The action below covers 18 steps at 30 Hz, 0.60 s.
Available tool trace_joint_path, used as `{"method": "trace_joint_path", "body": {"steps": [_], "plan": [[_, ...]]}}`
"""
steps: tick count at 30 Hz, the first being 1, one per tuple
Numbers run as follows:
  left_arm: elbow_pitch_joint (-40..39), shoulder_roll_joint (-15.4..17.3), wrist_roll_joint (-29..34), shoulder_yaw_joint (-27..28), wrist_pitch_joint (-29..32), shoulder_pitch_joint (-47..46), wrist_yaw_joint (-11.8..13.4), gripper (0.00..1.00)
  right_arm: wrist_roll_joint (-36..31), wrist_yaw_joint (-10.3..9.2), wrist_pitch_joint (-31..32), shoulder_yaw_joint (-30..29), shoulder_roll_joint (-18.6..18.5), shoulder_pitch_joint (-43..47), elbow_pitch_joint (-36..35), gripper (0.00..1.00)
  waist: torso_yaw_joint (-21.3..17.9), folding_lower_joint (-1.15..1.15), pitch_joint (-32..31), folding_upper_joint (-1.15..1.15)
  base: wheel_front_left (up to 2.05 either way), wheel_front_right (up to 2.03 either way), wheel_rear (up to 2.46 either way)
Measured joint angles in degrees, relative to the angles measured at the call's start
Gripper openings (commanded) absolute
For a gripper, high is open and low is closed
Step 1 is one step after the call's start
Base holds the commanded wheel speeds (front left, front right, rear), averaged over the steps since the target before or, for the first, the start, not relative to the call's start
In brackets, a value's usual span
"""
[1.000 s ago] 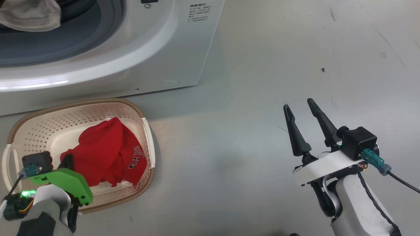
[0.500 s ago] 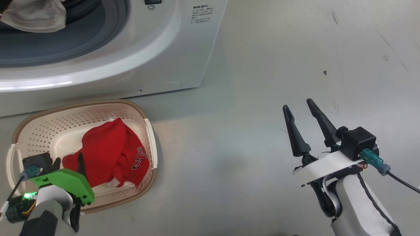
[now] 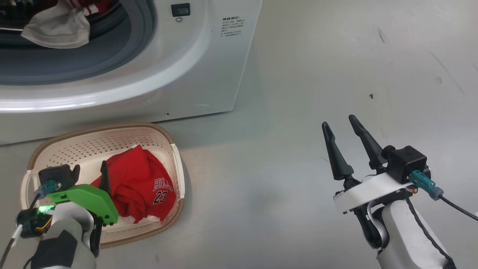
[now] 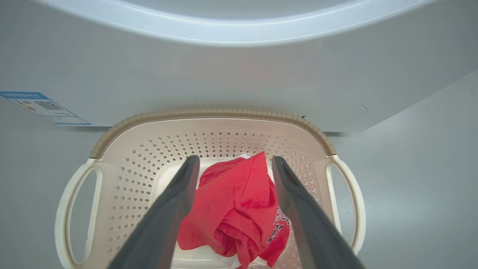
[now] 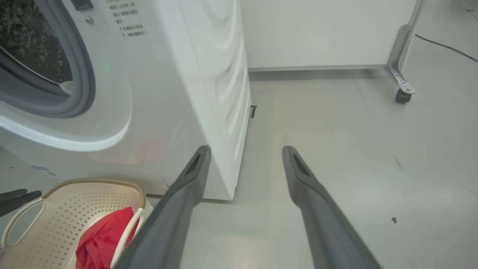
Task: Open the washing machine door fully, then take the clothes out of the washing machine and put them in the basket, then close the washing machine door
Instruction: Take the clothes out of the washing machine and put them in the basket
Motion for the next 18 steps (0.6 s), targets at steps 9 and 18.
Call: {"method": "trace_joint_path", "body": {"steps": [9,18], "plan": [[-2.1,-0.7,2.8,-3.3,-0.9,-1.1,-1.3,1.00,0.0,0.00,0.0,-0.7,0.1,0.1,0.9,1.00,1.4,0.00,-3.8,0.00,0.00,0.00,0.00],[-6.8,-0.7,3.7,-4.7,-1.4,-1.2,-2.2,1.00,0.1,0.00,0.0,-2.7,0.2,1.7,1.5,1.00,3.2,0.00,-8.7,0.00,0.00,0.00,0.00]]}}
